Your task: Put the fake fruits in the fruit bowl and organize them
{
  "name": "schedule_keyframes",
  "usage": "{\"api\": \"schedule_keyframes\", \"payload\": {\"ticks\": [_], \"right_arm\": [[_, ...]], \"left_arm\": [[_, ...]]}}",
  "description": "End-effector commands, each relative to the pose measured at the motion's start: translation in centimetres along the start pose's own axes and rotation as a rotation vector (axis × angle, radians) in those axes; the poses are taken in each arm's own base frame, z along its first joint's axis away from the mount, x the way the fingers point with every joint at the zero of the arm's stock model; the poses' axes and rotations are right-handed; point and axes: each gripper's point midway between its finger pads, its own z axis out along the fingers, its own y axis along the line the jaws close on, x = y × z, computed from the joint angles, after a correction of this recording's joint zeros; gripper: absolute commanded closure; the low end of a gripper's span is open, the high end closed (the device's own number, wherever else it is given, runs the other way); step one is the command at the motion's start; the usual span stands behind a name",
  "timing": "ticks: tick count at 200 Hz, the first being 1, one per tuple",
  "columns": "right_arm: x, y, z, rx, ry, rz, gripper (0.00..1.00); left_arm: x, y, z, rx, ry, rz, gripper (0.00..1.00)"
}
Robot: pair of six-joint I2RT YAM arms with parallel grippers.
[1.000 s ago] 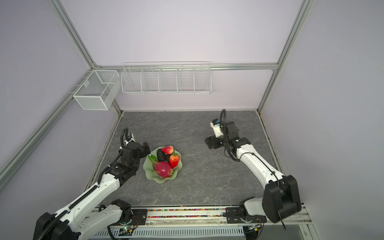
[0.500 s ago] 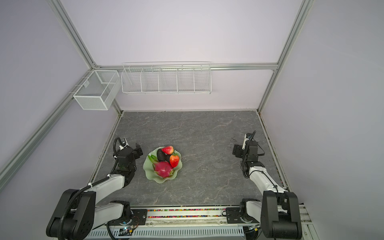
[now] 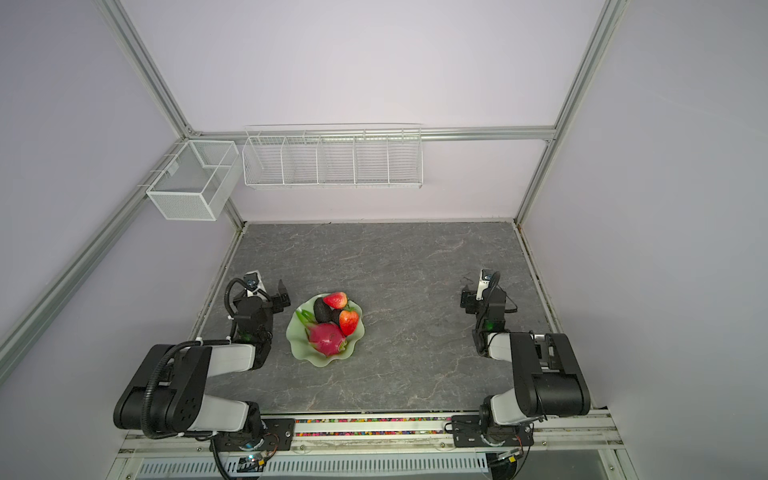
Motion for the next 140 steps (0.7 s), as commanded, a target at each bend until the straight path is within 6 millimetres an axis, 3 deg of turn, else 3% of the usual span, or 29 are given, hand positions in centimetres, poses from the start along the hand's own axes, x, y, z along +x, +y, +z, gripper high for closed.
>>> {"api": "schedule_keyframes", "payload": {"ticks": [1,39,60,140], "right_arm": [[-1.8,0.5,0.3,-0.023,-0.062,-0.028,0.11],[-1.7,0.4,0.4,-0.025,-0.058,-0.024,0.11],[-1.8,0.4,0.4,-0.024,-0.058,-0.021,0.11],[-1.7,0.4,0.5,-0.037,-0.053,-0.015,0.11]], "left_arm": [[-0.5,-0.2,0.3,0.016,-0.056,0.01,0.01],[-0.2,-0.2,1.1,0.006,-0.026,0.012,0.01],[-0.1,2.1,1.9,-0.141,0.015,-0.034,0.01],[-0.1,2.0,2.2,-0.134,0.018,-0.031,0.01]]}}
